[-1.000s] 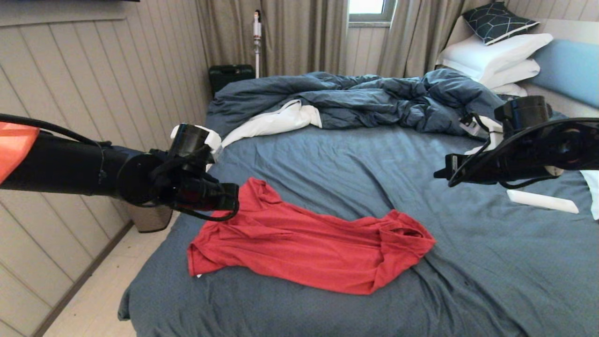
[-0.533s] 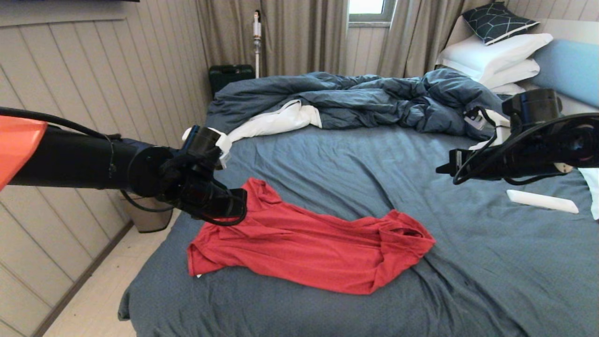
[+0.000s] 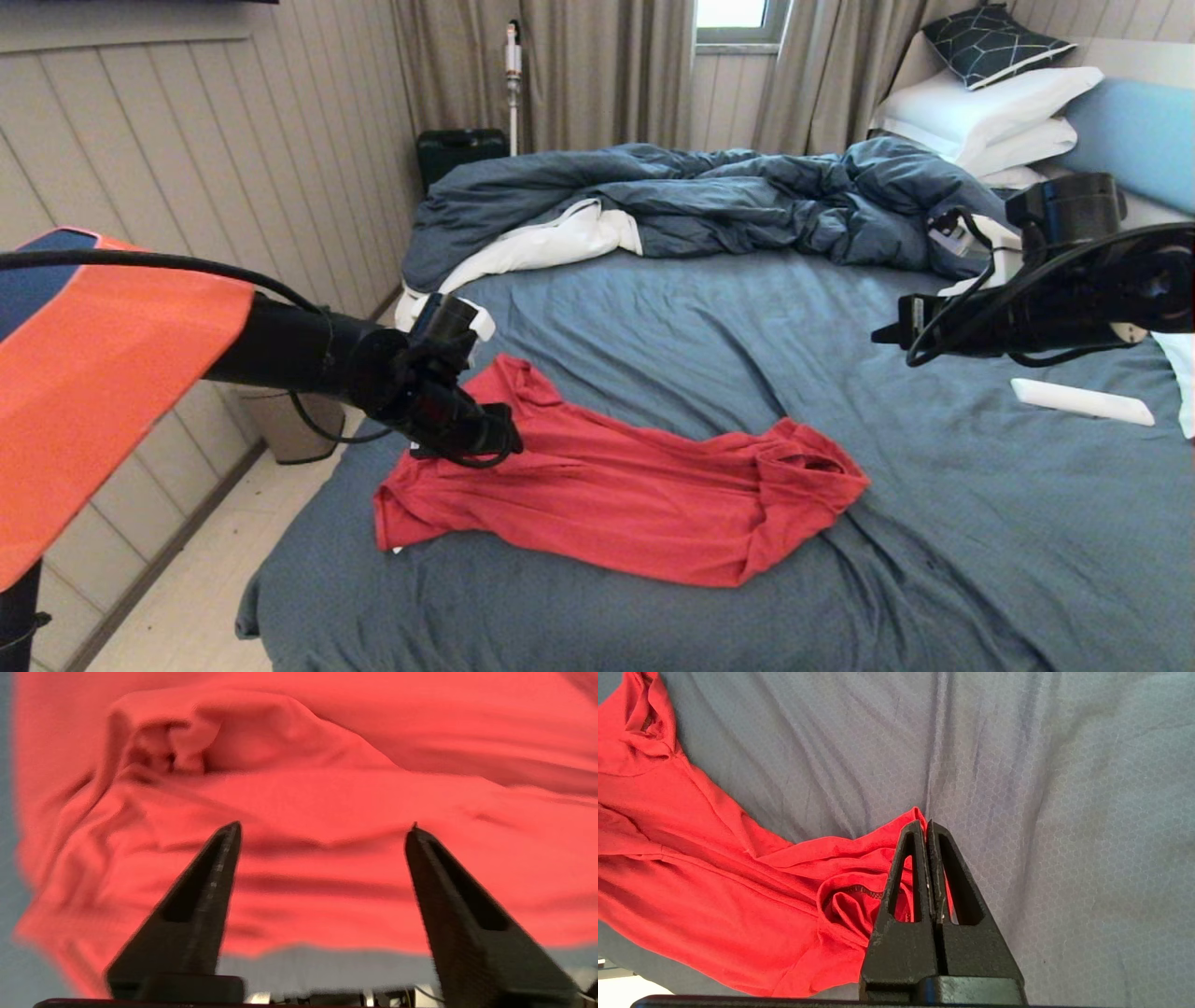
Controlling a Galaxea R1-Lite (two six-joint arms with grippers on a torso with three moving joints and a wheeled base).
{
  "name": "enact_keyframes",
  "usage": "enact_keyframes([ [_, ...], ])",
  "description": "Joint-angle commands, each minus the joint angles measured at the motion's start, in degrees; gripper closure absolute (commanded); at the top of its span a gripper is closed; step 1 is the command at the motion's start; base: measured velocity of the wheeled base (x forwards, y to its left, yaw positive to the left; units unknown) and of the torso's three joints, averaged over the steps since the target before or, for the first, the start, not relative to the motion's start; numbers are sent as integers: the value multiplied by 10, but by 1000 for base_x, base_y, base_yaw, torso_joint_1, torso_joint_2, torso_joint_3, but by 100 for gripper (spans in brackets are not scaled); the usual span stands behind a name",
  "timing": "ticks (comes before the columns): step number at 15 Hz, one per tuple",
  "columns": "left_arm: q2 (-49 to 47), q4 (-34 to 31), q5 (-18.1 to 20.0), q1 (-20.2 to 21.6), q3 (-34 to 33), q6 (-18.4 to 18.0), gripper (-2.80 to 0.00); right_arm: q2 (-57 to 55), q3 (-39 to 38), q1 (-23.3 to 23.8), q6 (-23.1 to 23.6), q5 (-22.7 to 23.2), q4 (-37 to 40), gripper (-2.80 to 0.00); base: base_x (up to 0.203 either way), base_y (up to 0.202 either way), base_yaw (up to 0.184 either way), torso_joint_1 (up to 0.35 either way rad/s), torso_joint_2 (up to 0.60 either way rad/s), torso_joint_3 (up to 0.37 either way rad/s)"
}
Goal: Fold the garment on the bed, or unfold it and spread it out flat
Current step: Unford the red T-shirt
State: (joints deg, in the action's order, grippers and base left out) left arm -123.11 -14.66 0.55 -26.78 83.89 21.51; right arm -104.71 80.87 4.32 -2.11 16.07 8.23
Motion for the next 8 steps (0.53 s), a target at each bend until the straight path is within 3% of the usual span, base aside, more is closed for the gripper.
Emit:
enact_keyframes([
  [1,-46,3,0,0,16,2,-280,-3,1,1,0,1,0,0,0,0,0,0,0,0],
  [8,-80,3,0,5,44,2,-280,-10,1,0,0,0,0,0,0,0,0,0,0,0],
])
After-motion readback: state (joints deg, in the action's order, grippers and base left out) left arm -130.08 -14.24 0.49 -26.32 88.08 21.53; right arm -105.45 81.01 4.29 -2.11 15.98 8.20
